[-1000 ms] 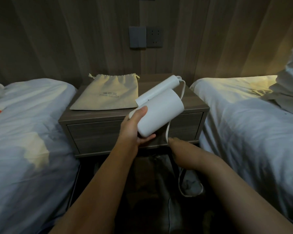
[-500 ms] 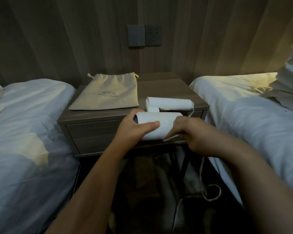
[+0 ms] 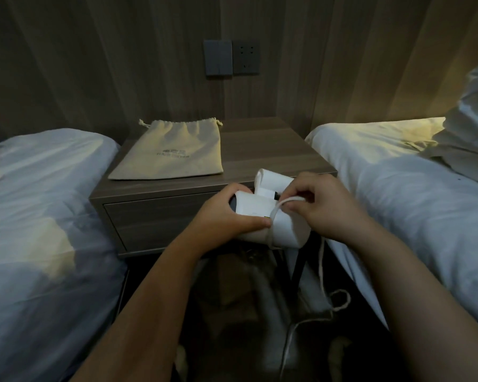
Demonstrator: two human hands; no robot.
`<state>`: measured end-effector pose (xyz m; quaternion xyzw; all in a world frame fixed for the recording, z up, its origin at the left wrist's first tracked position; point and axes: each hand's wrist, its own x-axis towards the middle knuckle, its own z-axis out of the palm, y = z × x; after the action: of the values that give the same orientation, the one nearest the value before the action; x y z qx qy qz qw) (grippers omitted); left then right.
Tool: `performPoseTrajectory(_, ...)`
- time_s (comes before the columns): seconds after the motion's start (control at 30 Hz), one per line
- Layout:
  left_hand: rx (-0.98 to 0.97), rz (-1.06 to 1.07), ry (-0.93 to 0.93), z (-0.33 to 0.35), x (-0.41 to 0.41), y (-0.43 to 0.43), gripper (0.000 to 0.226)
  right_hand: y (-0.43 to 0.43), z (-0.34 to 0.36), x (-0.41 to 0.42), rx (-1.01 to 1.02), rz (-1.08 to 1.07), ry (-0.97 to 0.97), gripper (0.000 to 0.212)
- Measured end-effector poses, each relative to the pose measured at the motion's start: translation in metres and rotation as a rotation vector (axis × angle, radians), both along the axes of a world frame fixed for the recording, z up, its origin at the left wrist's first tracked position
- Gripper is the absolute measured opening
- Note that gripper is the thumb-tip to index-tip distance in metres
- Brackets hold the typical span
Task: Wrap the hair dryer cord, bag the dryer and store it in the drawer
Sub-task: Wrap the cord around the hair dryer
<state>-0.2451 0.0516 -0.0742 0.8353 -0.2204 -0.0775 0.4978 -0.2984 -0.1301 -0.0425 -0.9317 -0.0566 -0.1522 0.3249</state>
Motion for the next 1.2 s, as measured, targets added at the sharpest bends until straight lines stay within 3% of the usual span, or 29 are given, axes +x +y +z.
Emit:
performPoseTrajectory(0.13,-0.005,-0.032,0.024,0.0,-0.003,-0.003,0.045,-0.002,0.002,-0.002,-0.006,0.122,0.081,0.014)
performPoseTrajectory(0.3,-0.004,-0.037,0.005,-0.003,-0.006,-0.004,0.047,0.005,0.002,-0.003,0.021,-0.005,0.022,0.019)
performPoseTrajectory(0.4,0.041,-0.069,-0.002,-0.001,-0.005,-0.001,0.048,0.001,0.006,-0.005,-0.061,-0.05,0.068,0.021)
performPoseTrajectory(0.53,0.129,-0.088,-0.023,0.001,-0.002,0.005,0.053,-0.01,0.009,-0.007,-0.144,0.039,0.191,0.028)
performPoseTrajectory(0.67,0.174,-0.148,-0.017,-0.001,-0.001,0.007,0.053,-0.028,0.007,-0.008,-0.242,0.144,0.481,0.013)
performPoseTrajectory(0.73,0.196,-0.184,-0.025,-0.002,-0.001,0.008,0.052,-0.039,0.008,-0.01,-0.202,0.135,0.599,0.02)
performPoseTrajectory(0.83,0.207,-0.204,-0.002,-0.004,0.003,0.011,0.051,-0.055,0.006,-0.008,-0.124,0.109,0.526,0.024)
performPoseTrajectory(0.9,0.196,-0.219,0.026,-0.005,0.005,0.014,0.049,-0.062,0.003,-0.007,0.095,0.15,0.446,0.009)
performPoseTrajectory(1.0,0.176,-0.27,0.041,-0.006,0.008,0.017,0.046,-0.068,-0.009,-0.001,0.367,0.159,0.34,0.018)
performPoseTrajectory(1.1,0.127,-0.346,0.068,-0.004,0.006,0.017,0.046,-0.068,-0.021,0.009,0.374,0.016,0.246,0.008)
performPoseTrajectory(1.2,0.033,-0.392,0.098,-0.002,0.003,0.017,0.051,-0.07,-0.029,0.011,0.402,-0.042,0.264,0.018)
